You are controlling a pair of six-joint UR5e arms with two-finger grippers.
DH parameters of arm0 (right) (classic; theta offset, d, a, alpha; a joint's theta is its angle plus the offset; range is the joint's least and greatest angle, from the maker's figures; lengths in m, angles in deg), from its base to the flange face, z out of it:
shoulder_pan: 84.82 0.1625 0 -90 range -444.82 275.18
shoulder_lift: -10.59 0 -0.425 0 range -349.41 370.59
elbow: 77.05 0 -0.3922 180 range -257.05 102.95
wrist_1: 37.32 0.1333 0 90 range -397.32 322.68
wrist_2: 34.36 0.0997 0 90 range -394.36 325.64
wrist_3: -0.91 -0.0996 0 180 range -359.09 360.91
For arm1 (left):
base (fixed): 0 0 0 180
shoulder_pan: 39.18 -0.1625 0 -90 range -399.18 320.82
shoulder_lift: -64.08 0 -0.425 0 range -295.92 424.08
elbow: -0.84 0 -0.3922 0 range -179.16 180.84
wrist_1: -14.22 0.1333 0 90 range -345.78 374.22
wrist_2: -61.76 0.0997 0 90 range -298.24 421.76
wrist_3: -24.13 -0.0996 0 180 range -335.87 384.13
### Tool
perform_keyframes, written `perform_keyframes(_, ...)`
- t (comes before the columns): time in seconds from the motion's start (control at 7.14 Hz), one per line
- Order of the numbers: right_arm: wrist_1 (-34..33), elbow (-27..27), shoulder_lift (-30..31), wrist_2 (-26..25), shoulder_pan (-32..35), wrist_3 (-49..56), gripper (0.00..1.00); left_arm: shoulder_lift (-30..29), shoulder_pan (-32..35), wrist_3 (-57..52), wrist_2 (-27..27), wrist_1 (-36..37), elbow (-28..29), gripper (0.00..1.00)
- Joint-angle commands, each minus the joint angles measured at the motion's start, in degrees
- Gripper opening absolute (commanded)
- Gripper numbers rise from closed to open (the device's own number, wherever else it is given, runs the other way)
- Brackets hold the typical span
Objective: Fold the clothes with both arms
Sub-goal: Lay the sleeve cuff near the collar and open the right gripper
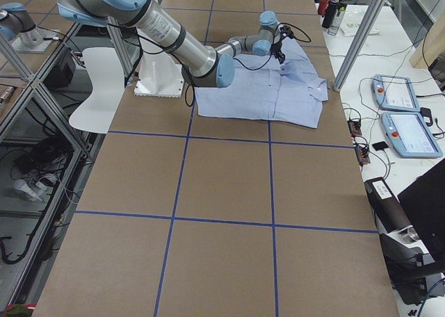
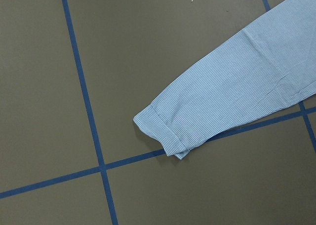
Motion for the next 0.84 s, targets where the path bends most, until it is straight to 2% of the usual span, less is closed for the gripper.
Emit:
perform_keyframes(0.0,-0.15,0.41,-0.38,-1.37,-0.46,-1.57,0.98,-0.18,-0.08,0.18,0.00,0.00,0.04,1.00)
perform_keyframes(0.14,-0.24,0.32,-0.30,-1.37,-0.37,-2.53,0.98,-0.18,-0.08,0.18,0.00,0.00,0.13,1.00)
perform_keyframes(0.28,-0.33,-0.90,-0.12,-1.37,0.15,-7.85,0.99,-0.62,-0.16,0.27,0.17,0.00,0.39,1.00)
perform_keyframes(0.42,-7.03,-7.09,1.88,-0.59,0.68,-10.17,0.99,-1.32,-0.51,2.18,0.26,-0.87,2.66,1.00)
perform_keyframes(0.56,-20.41,-15.33,3.38,0.64,1.90,-10.10,0.99,-1.58,-1.56,6.12,0.53,-7.93,5.81,1.00)
perform_keyframes(0.7,-26.63,-19.33,5.57,3.87,3.31,-9.93,0.99,-1.50,-4.18,14.16,0.79,-16.53,9.24,1.00)
